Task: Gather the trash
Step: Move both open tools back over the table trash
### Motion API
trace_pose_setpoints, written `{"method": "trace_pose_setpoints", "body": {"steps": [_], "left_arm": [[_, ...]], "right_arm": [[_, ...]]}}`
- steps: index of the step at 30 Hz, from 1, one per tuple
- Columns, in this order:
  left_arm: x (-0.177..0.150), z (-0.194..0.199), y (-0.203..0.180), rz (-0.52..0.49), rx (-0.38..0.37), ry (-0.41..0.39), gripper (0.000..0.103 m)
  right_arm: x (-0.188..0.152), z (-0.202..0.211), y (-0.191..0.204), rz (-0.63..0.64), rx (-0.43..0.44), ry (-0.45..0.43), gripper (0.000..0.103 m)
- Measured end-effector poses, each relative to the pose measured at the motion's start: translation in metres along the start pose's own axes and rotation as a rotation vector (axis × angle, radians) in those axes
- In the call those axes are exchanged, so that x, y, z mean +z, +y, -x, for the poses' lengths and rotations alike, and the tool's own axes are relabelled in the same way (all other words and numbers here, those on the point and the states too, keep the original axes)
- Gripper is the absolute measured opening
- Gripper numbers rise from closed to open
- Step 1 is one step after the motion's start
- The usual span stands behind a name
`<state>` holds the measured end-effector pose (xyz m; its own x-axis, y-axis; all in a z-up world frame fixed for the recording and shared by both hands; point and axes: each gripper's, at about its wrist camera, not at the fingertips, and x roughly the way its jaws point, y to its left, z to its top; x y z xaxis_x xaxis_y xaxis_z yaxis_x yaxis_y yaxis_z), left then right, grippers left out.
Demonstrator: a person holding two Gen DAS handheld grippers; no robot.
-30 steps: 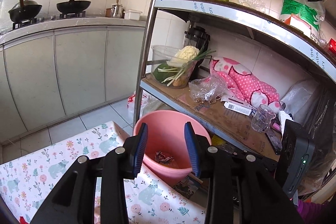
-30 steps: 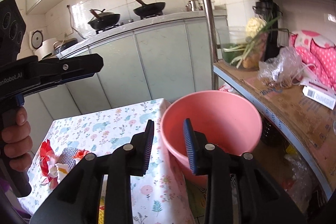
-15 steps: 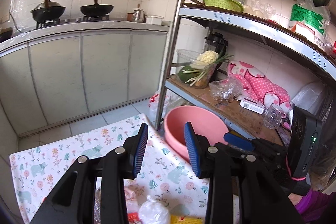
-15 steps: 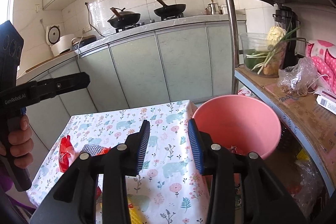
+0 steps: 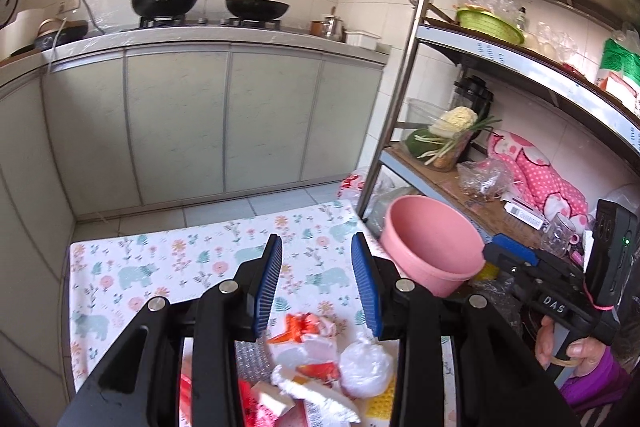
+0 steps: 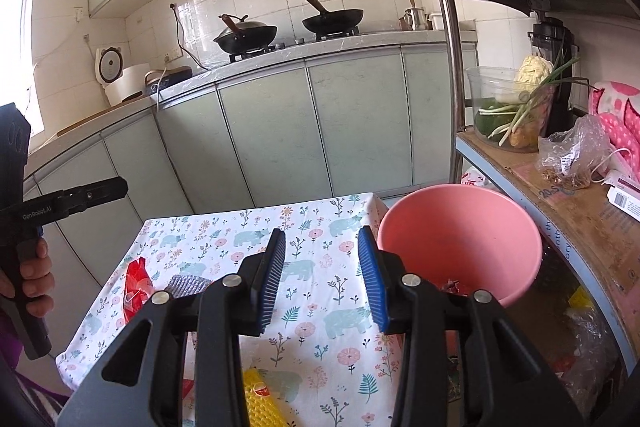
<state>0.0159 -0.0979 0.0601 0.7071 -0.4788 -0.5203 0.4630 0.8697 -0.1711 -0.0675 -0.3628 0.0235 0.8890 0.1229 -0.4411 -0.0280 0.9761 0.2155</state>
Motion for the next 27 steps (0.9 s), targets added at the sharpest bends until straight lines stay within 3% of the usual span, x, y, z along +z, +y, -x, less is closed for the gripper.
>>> {"method": "trace_pose_setpoints", "body": {"steps": [12, 19, 27], "left_arm": [[-0.023, 0.035, 0.055, 0.067, 0.157, -0.021, 0.035], [-0.054, 0.037, 0.088, 0.154, 0.204, 0.048, 0.035], [-0.074, 0.011, 0.103, 0.268, 0.200, 0.139, 0.035]], "right_arm": [[-0.002, -0.008, 0.013, 0.006, 0.033, 0.023, 0.038], [-0.008, -0.019, 0.028, 0.034, 0.056, 0.064, 0.038], [-0.011, -0.032, 0.044, 0.054, 0.082, 0.100, 0.038]]}}
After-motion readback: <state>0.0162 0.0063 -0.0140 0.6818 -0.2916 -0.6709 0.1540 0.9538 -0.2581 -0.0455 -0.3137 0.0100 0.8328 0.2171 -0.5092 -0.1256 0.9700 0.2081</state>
